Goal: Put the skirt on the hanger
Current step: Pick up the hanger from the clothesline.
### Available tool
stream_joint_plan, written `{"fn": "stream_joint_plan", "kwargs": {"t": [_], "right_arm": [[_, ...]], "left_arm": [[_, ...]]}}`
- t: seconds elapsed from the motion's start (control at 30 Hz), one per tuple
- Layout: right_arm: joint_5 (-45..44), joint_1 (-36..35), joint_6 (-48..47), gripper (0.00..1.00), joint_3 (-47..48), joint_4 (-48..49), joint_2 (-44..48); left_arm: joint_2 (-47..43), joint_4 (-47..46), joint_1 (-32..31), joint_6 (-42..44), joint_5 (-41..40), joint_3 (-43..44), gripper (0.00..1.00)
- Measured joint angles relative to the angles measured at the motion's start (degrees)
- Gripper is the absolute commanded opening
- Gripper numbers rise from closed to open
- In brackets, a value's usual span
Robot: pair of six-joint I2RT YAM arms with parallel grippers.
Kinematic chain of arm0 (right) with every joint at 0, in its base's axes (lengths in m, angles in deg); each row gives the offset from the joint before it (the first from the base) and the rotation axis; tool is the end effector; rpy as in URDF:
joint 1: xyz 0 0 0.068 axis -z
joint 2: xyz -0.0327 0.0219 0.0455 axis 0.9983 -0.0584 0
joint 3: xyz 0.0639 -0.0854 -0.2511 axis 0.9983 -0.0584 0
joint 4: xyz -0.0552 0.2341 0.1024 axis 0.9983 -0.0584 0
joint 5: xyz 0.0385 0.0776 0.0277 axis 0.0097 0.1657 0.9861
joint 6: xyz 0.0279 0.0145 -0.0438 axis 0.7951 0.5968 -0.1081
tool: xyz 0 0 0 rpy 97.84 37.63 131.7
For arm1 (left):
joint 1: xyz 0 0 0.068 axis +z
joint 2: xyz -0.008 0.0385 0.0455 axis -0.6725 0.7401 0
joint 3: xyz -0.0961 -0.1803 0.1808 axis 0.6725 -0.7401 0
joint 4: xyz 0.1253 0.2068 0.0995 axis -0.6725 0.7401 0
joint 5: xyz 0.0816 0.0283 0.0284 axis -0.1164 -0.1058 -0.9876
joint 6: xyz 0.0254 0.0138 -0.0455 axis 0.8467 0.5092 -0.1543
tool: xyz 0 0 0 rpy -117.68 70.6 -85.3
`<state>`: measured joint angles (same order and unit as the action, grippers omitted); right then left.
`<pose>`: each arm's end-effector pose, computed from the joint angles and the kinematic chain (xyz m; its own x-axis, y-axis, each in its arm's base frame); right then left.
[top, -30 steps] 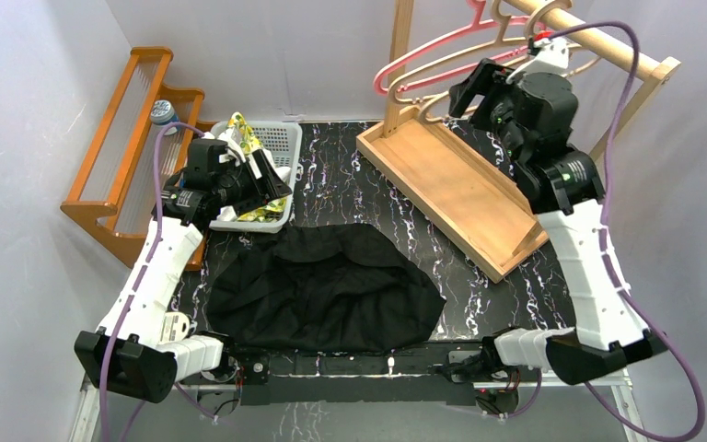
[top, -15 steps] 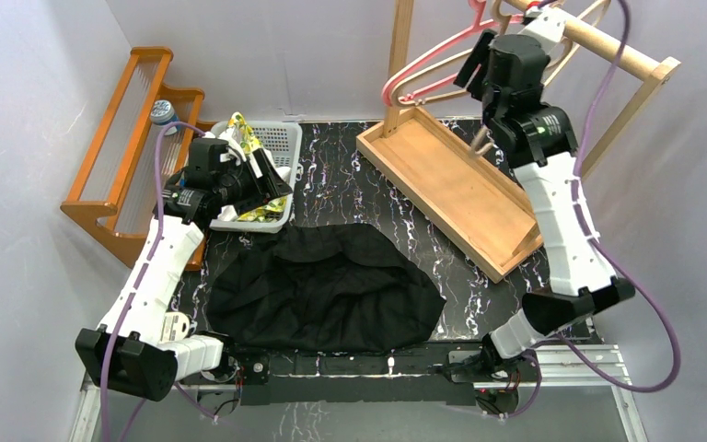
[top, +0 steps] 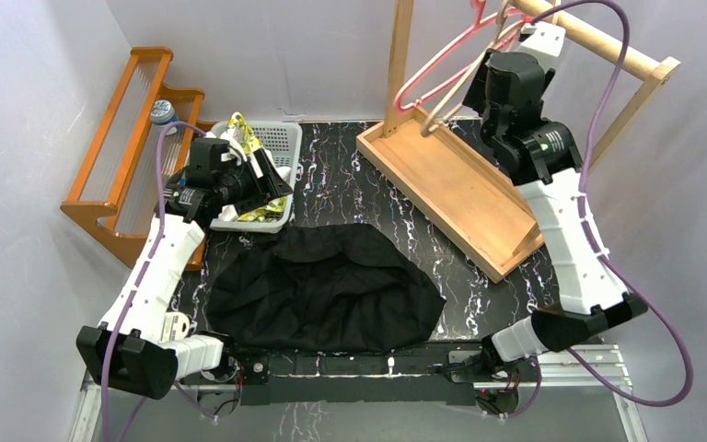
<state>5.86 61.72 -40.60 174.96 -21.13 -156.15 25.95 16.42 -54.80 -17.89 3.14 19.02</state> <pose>0.2604 0.0941 0.5269 -0.0784 0.2212 -0.9721 0.3489 0.9195 0.1811 0.2517 -0.0650 0.3730 -0.6641 -0.3997 -0.6318 0.0564 0.8159 -0.5754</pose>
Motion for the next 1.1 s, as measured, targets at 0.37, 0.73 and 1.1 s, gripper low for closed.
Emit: {"fn": "stream_joint_plan", "kwargs": {"t": [0.37, 0.73, 1.1], "right_arm": [[3.28, 0.00, -3.91, 0.67, -5.29, 8.50, 8.59], [7.43, 0.00, -4.96, 0.86, -5.75, 12.04, 12.66], [-1.14, 0.00, -3.52, 0.65, -5.79, 5.75, 7.41]], "left_arm": [[0.31, 0.00, 0.00, 0.00, 0.00, -0.04, 0.70], [0.31, 0.00, 0.00, 0.00, 0.04, -0.13, 0.71], [0.28, 0.07, 0.00, -0.02, 0.24, -1.38, 0.71]]}}
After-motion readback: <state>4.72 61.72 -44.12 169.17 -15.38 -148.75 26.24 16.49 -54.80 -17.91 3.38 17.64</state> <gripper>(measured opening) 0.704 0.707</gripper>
